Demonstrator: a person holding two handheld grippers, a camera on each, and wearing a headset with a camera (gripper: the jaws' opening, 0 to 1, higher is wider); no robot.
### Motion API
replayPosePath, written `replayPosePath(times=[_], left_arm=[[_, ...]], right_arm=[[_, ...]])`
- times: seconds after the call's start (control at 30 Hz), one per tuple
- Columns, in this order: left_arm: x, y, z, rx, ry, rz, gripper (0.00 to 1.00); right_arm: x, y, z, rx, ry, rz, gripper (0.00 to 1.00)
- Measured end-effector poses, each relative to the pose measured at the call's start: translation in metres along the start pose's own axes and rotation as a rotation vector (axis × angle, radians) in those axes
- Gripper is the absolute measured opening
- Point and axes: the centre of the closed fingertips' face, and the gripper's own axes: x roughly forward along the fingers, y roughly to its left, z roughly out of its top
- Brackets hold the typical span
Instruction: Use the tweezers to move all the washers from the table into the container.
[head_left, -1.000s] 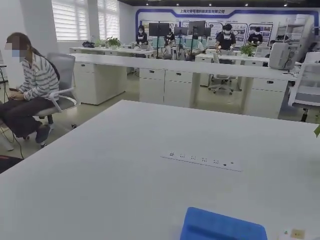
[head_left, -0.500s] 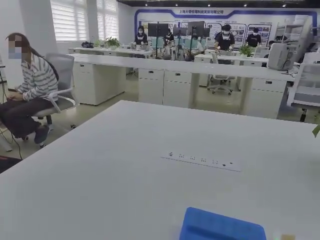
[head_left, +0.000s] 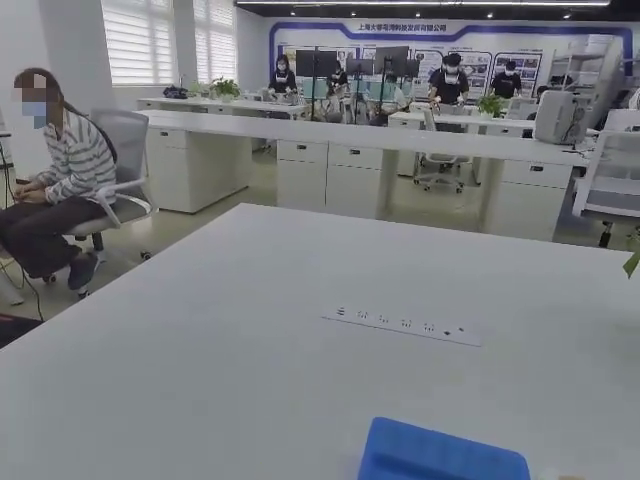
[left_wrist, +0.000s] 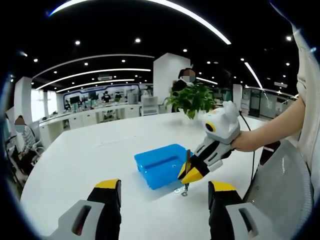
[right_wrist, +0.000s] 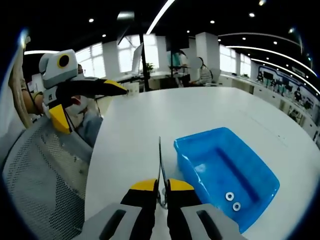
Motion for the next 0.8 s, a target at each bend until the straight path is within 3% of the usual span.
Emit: replayPosePath(times=[0.33, 0.53, 0.8], left_arm=[[0.000, -0.001, 0.001, -0.001, -0.004, -0.004, 0.71], [0.000, -0.001, 0.000, 0.000, -0.002, -0.005, 0.71], [0.000, -0.002, 0.001, 0.005, -0.001, -0.007, 0.71]], right_arm=[[-0.004, -0.002, -0.002, 0.076, -0.028, -0.030, 0.03], [-0.004, -0.001, -0.002, 0.053, -0.021, -0.025, 0.02], [-0.010, -0.013, -0.004, 0.225, -0.049, -0.032, 0.02]])
